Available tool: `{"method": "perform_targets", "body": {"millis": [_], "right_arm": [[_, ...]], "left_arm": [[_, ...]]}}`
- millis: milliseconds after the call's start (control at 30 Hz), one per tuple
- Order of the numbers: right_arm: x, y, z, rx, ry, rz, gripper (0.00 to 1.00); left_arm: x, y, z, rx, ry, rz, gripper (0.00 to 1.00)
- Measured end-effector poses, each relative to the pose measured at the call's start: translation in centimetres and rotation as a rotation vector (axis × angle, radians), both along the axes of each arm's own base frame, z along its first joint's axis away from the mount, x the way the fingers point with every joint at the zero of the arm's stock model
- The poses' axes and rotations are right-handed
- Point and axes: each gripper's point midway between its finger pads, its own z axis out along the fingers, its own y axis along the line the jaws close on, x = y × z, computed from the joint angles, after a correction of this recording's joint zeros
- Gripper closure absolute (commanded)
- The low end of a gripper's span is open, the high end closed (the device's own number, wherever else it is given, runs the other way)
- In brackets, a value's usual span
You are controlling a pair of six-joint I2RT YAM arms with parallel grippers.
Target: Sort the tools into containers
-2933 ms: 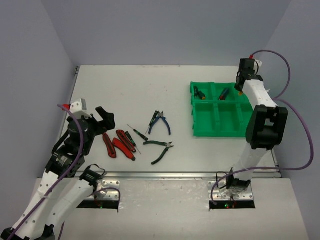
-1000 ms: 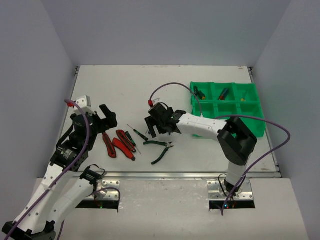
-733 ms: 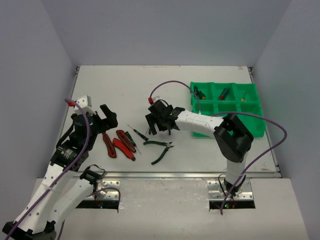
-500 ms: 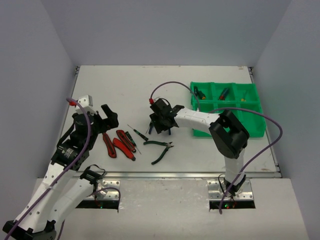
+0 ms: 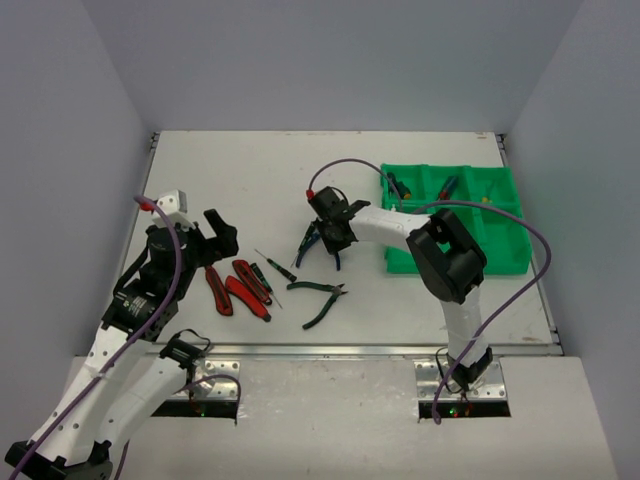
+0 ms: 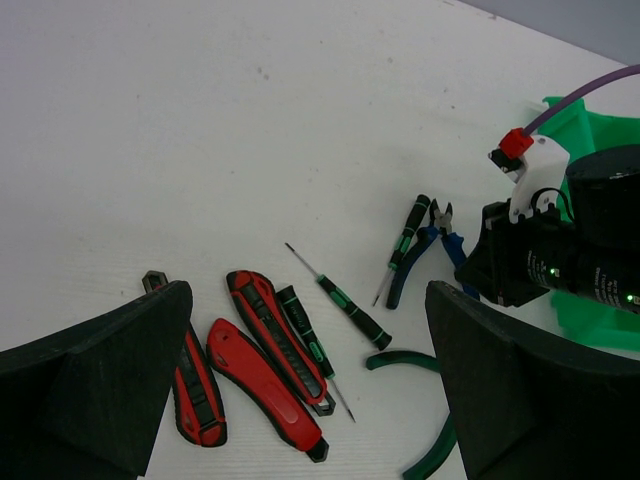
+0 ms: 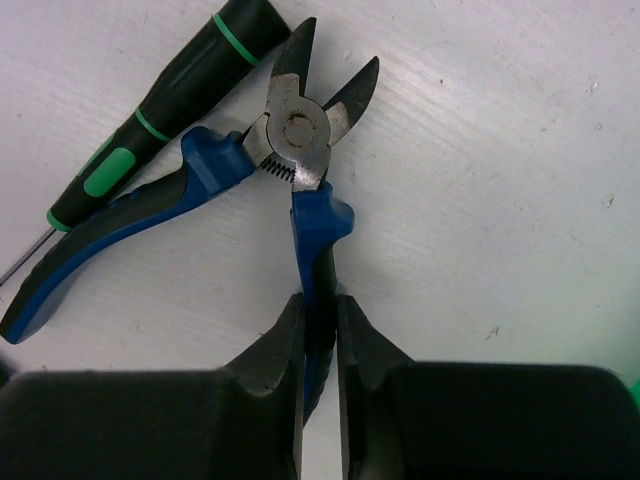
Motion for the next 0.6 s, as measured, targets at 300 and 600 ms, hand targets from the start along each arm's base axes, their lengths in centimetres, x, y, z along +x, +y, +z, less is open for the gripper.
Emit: {"method": "perform_targets", "body": {"millis": [300, 600], "right_arm": [[-0.6, -0.1, 0.5, 0.016, 0.018, 0.002, 1.0], [-0.9, -3.4, 9.3, 0.09, -0.101, -0.041, 1.0]], "left_arm": [[0.0, -0.1, 0.0, 0.005, 0.001, -0.01, 0.0], [0.0, -0.2, 0.1, 0.001, -0.006, -0.013, 0.0]]}}
